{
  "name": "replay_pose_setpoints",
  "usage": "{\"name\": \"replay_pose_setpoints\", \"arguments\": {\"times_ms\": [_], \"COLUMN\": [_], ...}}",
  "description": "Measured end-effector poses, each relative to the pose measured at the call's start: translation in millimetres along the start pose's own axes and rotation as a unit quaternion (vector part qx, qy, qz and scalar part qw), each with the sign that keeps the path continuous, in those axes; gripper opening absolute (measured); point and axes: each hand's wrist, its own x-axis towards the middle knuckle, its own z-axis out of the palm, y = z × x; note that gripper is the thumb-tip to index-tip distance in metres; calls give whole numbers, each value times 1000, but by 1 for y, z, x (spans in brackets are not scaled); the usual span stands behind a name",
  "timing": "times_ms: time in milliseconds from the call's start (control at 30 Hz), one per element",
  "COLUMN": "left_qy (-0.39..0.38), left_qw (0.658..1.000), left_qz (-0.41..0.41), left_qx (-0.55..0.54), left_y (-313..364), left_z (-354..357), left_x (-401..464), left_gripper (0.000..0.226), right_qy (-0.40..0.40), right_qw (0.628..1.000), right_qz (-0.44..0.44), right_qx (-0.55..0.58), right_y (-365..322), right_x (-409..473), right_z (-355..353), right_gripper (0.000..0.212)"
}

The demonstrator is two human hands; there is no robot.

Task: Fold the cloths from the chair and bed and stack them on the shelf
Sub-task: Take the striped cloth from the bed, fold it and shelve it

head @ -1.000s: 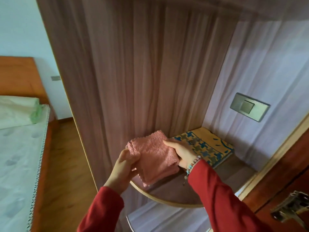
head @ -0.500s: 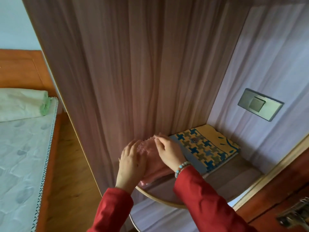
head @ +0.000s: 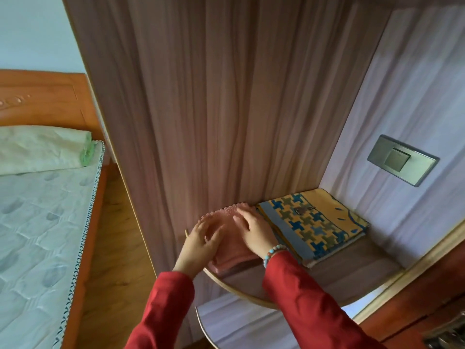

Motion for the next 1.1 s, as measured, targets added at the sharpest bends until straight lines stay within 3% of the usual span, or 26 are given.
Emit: {"name": "replay_pose_setpoints", "arguments": {"times_ms": [67, 133, 233, 333, 533, 767, 1100], "left_qy": [58, 91, 71, 119, 253, 403, 568], "left_qw": [993, 961, 879, 832, 788, 763, 720], "left_qz": [-21, -50, -74, -67, -57, -36, -24], "left_qx": [-105, -256, -466, -538, -558, -504, -399], "left_y": [22, 44, 67, 80, 72, 38, -19], "left_z": [-25, -53, -94, -132, -199, -286, -424], "left_x": [-3, -5, -14, -39, -124, -247, -427], "left_gripper": [31, 23, 30, 34, 40, 37, 32], "right_qy": [82, 109, 35, -71, -255, -420, -572], "right_qw": [993, 966, 847, 754, 690, 651, 609], "right_qz": [13, 55, 133, 147, 109, 67, 18], "right_qx": [81, 227, 514, 636, 669, 629, 549], "right_y": [-18, -46, -89, -130, -210, -321, -494], "right_x": [2, 1, 1, 0, -27, -88, -225], "right_z": [-14, -31, -51, -50, -5, 72, 198], "right_gripper": [28, 21, 17, 17, 23, 25, 27]}}
